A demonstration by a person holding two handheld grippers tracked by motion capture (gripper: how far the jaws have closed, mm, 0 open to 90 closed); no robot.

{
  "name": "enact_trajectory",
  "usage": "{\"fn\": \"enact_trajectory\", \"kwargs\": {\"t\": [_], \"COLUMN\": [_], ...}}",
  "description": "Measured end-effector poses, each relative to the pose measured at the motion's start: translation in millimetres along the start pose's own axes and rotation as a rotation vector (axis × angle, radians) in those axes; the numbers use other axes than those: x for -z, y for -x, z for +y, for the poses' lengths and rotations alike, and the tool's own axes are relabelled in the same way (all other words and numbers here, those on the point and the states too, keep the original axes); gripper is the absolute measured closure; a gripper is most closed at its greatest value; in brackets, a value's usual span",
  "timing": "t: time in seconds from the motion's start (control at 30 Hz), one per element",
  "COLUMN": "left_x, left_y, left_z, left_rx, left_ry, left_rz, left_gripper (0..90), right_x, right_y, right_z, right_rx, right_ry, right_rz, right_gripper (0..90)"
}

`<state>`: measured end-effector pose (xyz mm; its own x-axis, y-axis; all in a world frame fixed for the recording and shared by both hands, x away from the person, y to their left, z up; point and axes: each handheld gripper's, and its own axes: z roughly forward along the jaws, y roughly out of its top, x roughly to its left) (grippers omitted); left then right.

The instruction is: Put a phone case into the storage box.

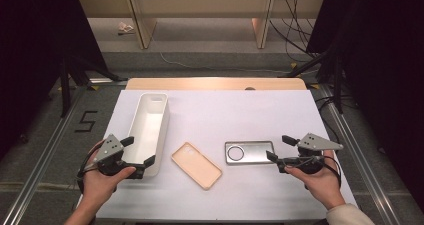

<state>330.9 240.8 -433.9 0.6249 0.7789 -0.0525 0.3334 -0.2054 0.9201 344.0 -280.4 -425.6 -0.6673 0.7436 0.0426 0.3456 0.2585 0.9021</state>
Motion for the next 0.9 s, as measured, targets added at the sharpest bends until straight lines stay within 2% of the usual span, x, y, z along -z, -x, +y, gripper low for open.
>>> {"fn": "enact_trajectory", "kwargs": {"t": [0.33, 0.43, 0.53, 0.63, 0.73, 0.83, 0.9], "left_x": [0.5, 0.6, 0.5, -0.1, -1.2, -1.9, -2.0], "left_y": [0.1, -0.2, -0.2, 0.0, 1.0, 1.6, 1.6], "left_z": [0.2, 0.3, 0.4, 0.5, 1.0, 1.3, 1.3], "left_rx": [0.002, 0.003, 0.003, 0.001, 0.001, -0.004, -0.005], "left_ry": [0.006, 0.008, 0.009, 0.007, 0.007, 0.005, 0.004], "left_rz": [0.003, 0.005, 0.005, 0.004, 0.002, -0.001, -0.001], "left_gripper": [0.4, 0.5, 0.6, 0.7, 0.9, 1.0, 1.1], "right_x": [-0.4, -0.1, 0.6, 1.3, -2.9, -11.0, -15.6], "right_y": [1.5, 2.7, 5.9, 10.4, 15.6, 17.7, 17.3], "right_z": [0.2, 1.7, 4.0, 6.4, 8.2, 6.8, 6.0], "right_rx": [-0.004, 0.009, 0.021, 0.017, 0.024, 0.026, 0.029], "right_ry": [0.004, 0.005, 0.002, -0.007, -0.047, -0.109, -0.147], "right_rz": [-0.007, -0.013, -0.037, -0.057, -0.078, -0.081, -0.07], "right_gripper": [20.1, 24.8, 38.7, 59.2, 76.3, 87.2, 90.0]}}
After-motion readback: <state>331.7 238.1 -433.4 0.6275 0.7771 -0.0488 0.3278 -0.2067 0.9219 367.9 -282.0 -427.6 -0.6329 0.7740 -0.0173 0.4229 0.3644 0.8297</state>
